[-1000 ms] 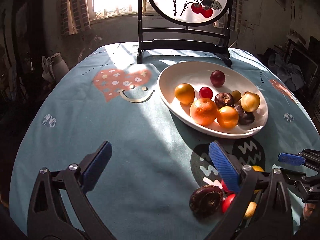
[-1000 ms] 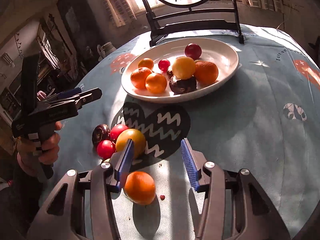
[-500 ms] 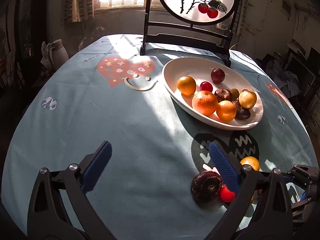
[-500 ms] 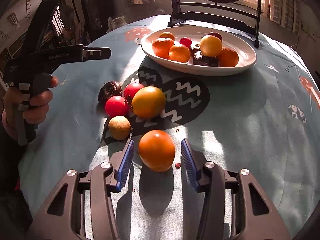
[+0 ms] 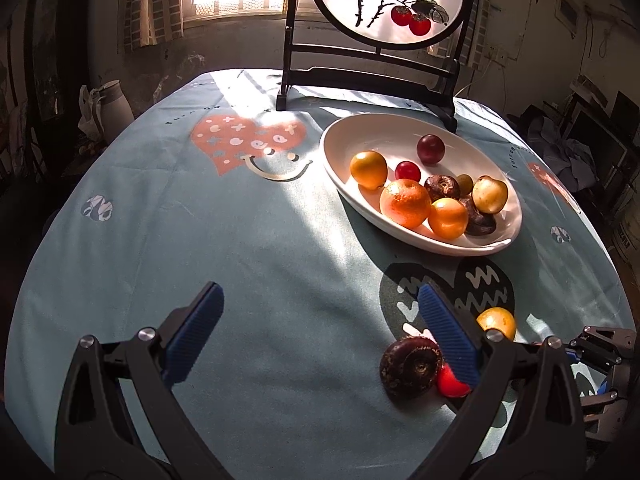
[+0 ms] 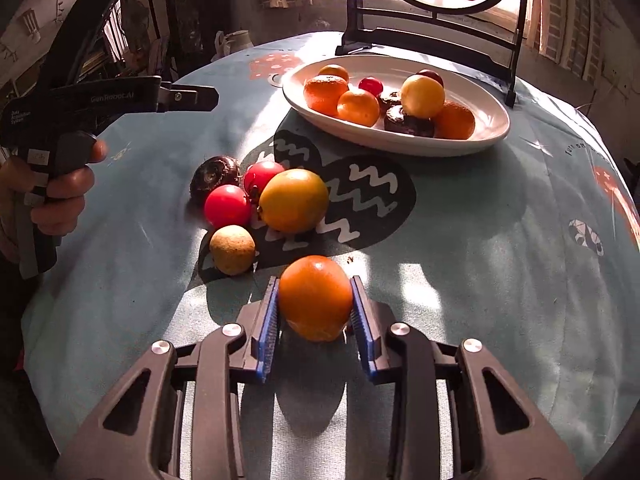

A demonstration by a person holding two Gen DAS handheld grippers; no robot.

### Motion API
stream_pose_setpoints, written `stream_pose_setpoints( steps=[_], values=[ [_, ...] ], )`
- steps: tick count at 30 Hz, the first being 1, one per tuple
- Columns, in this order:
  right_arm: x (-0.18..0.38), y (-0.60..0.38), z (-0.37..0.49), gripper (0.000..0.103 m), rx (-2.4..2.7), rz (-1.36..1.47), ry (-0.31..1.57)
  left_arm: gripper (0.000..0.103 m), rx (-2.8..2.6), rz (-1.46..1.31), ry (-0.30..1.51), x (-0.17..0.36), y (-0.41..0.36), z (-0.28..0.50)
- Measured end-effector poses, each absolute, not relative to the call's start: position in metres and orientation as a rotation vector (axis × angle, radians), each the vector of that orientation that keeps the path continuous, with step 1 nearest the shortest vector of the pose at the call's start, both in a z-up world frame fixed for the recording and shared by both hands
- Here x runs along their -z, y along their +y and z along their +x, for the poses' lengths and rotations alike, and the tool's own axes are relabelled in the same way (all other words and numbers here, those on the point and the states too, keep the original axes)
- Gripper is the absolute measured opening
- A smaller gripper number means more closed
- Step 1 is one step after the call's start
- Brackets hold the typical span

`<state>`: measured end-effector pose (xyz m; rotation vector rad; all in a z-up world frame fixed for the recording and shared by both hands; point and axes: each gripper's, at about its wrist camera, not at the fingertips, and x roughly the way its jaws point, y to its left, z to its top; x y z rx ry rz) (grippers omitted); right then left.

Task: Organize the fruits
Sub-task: 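Grasp the large orange with the right tool while the left grasps a dark brown fruit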

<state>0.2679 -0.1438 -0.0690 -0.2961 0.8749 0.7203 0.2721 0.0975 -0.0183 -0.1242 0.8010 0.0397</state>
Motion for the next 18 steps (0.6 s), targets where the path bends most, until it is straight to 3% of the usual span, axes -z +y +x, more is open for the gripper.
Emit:
stream_pose_setpoints(
  steps=[5,13,18],
  values=[
    [0.062,-0.161,0.28,0.035,-0.722,-0.152,0.891,0.098,0.126,0.054,0.76,0.013,0.085,0.258],
    [0.065,-0.162,0.282,0.034,-0.687,-0.153,0.912,0.058,0.363,0.257,0.836,0.04,0.057,0.239],
    [0.068,-0.163,0.283,0.034,-0.672,-0.156,0.922,0.055,0.398,0.29,0.867,0.051,0.048,0.239]
  ],
)
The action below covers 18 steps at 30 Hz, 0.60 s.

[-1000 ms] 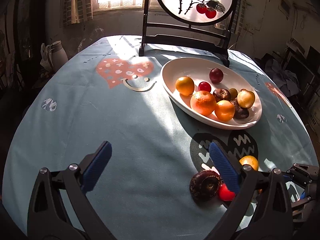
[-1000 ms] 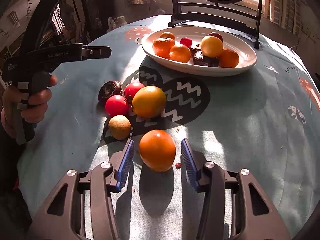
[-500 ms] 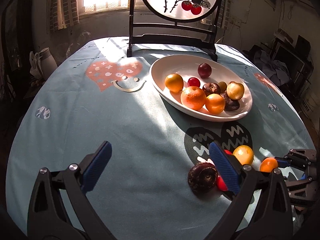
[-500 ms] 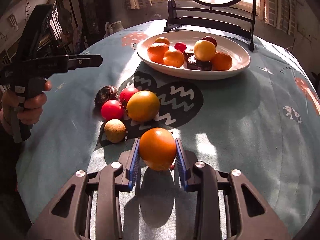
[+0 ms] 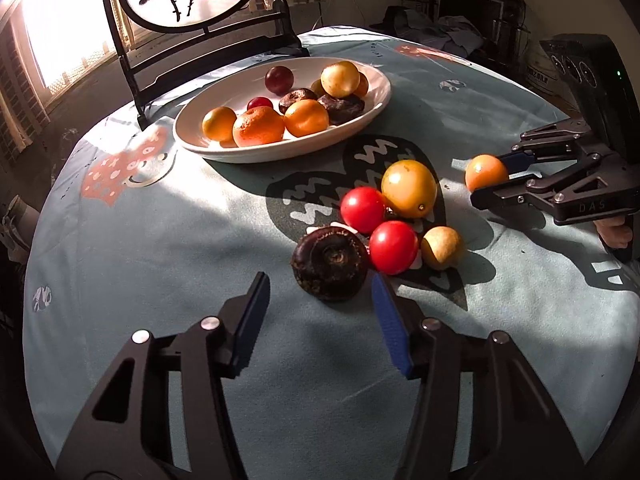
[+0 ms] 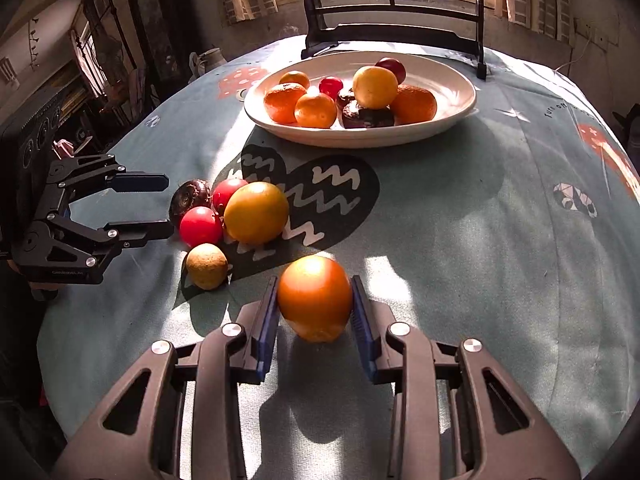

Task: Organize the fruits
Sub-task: 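Grasp the large orange with the right tool while the left grasps a dark brown fruit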

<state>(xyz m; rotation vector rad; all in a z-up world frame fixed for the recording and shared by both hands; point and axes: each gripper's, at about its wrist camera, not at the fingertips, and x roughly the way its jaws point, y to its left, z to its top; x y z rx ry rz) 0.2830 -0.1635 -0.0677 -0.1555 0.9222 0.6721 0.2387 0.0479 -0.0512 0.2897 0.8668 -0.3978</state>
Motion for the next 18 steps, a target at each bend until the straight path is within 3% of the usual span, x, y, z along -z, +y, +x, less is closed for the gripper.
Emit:
stream_pose_setpoints(
  steps=[12,15,18],
  values=[
    [0.069,-0.163,0.283,0.034,-0.663,-0.159,0.921,0.055,0.369,0.35,0.854,0.061,0.033,0.251],
    [0.069,-0.164,0.283,0.034,-0.662,-0.159,0.924,0.045,0.387,0.337,0.86,0.061,0.031,0.252],
    [0.069,-0.164,0.283,0.034,-0.661,-0.16,0.925,0.045,0.376,0.354,0.852,0.061,0.029,0.25]
  ],
)
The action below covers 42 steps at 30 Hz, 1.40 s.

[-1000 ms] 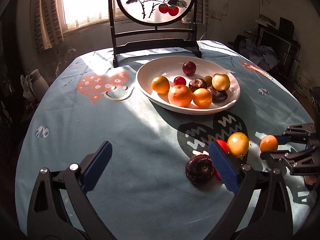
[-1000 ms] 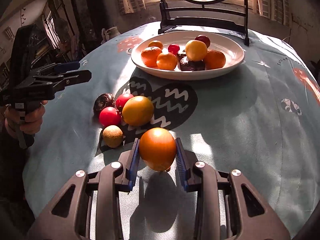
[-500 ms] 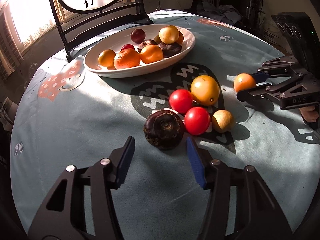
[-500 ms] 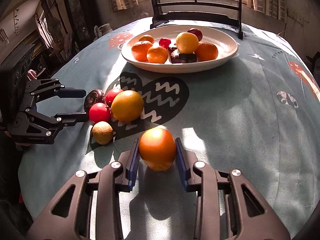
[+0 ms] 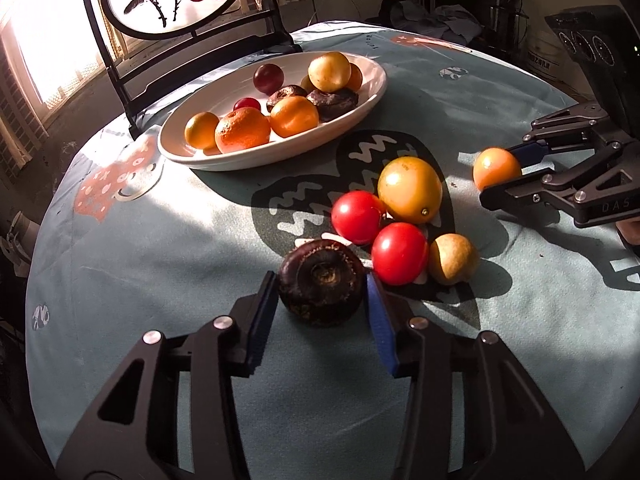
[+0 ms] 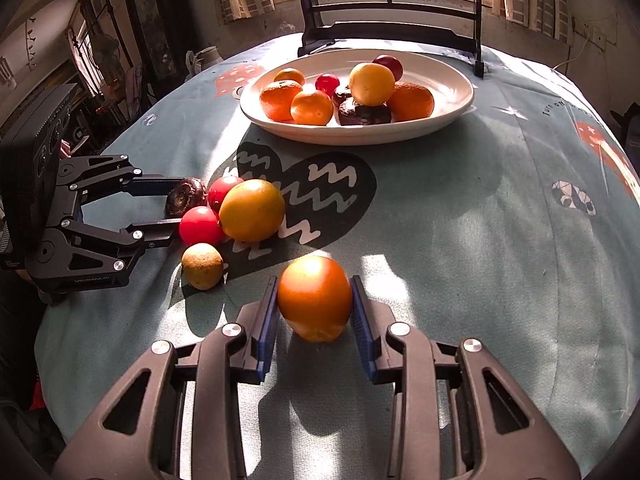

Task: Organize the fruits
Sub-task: 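Grasp the large orange with the right tool while the left grasps a dark brown fruit, then lower both fruits onto the white plate and open both tools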

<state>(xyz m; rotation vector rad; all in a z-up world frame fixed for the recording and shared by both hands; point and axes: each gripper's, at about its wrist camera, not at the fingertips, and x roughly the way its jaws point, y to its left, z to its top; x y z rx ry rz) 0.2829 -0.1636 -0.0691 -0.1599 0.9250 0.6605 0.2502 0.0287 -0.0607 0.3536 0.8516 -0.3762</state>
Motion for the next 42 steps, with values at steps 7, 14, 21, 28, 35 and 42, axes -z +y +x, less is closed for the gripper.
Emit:
stream_pose_setpoints(
  steps=[7,14,21,28,35,42],
  values=[
    [0.065,-0.165,0.281,0.034,-0.665,-0.157,0.909,0.045,0.357,0.364,0.836,0.057,0.027,0.243],
    [0.053,-0.167,0.274,0.035,-0.716,-0.124,0.847,0.045,0.363,0.293,0.764,0.035,0.031,0.23],
    [0.04,-0.164,0.285,0.035,-0.782,0.011,0.807,0.045,0.404,0.131,0.755,0.018,0.035,0.245],
    [0.018,-0.168,0.326,0.035,-0.677,0.14,0.684,0.045,0.277,0.013,0.739,0.003,0.044,0.294],
    [0.015,-0.162,0.388,0.035,-0.559,0.216,0.641,0.044,0.155,-0.004,0.715,-0.007,0.034,0.357],
    [0.031,-0.155,0.437,0.035,-0.528,0.238,0.691,0.044,0.096,0.002,0.753,0.005,0.033,0.401]
  ],
)
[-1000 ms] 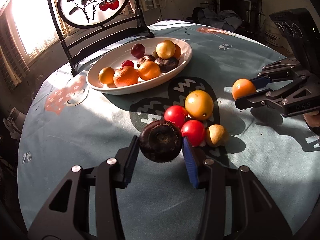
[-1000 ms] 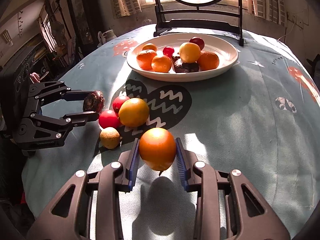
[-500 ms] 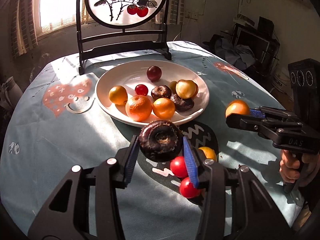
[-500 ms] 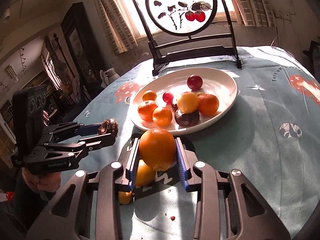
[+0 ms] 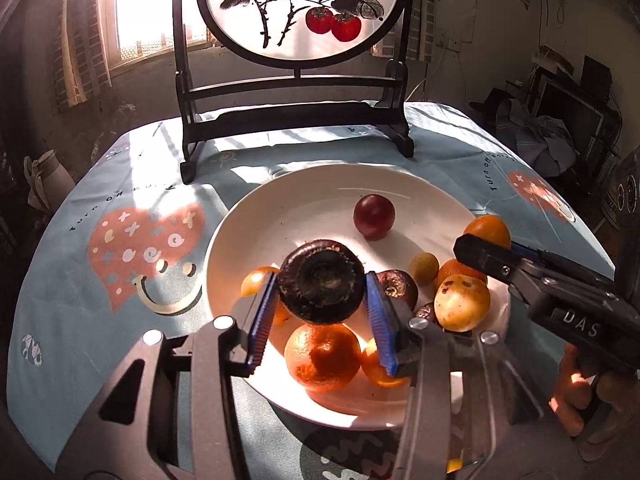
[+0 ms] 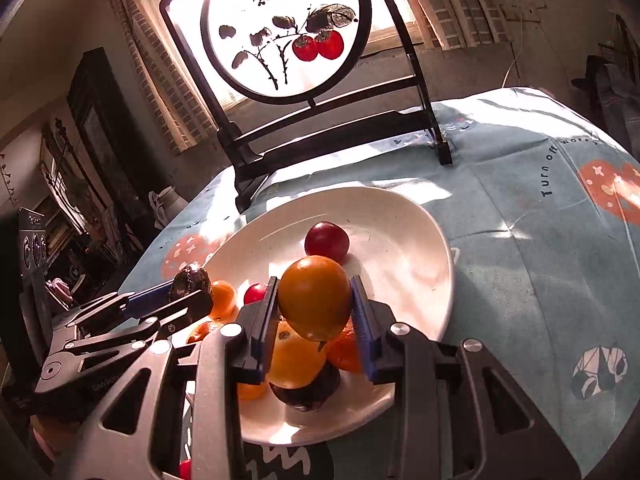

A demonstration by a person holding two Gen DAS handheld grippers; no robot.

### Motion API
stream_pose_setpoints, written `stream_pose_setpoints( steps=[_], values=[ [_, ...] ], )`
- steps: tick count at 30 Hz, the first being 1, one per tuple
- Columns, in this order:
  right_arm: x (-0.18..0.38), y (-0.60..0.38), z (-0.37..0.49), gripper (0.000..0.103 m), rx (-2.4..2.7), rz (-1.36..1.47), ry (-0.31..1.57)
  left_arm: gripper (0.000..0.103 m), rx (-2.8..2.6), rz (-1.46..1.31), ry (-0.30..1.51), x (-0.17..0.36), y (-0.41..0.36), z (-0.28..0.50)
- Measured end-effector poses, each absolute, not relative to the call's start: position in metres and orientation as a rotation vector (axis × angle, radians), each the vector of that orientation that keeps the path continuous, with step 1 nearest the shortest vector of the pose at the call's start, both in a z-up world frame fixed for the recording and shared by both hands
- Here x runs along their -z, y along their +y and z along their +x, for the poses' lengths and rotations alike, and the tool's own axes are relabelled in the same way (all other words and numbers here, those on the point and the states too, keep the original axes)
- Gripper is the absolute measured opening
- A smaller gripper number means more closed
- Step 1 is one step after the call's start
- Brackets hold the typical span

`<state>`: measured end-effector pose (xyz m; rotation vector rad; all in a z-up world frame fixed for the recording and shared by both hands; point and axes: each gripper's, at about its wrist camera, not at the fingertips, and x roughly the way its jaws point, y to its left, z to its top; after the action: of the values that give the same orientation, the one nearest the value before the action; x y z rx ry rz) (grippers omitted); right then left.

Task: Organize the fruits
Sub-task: 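Lower both fruits onto the white plate and open both tools, then move both tools back, right tool toward a yellow orange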

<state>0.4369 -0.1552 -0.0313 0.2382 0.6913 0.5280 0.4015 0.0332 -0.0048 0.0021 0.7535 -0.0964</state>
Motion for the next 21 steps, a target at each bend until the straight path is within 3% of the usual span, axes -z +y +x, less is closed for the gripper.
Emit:
stream_pose_setpoints(
  steps=[6,7,9,21],
  values=[
    [0.039,-0.149,0.454,0.038,-0.533,0.224,0.718,0.048,0.077,-0.006,0.767,0.007,0.037,0.417],
    [0.039,-0.149,0.454,0.044,-0.527,0.22,0.72,0.07,0.061,-0.003,0.764,0.006,0.037,0.416],
    [0.034,-0.15,0.449,0.047,-0.527,0.216,0.71,0.084,0.016,0.004,0.711,-0.003,0.039,0.406],
    [0.01,-0.163,0.374,0.05,-0.611,0.208,0.655,0.097,0.005,0.06,0.603,-0.032,0.03,0.325]
  ],
)
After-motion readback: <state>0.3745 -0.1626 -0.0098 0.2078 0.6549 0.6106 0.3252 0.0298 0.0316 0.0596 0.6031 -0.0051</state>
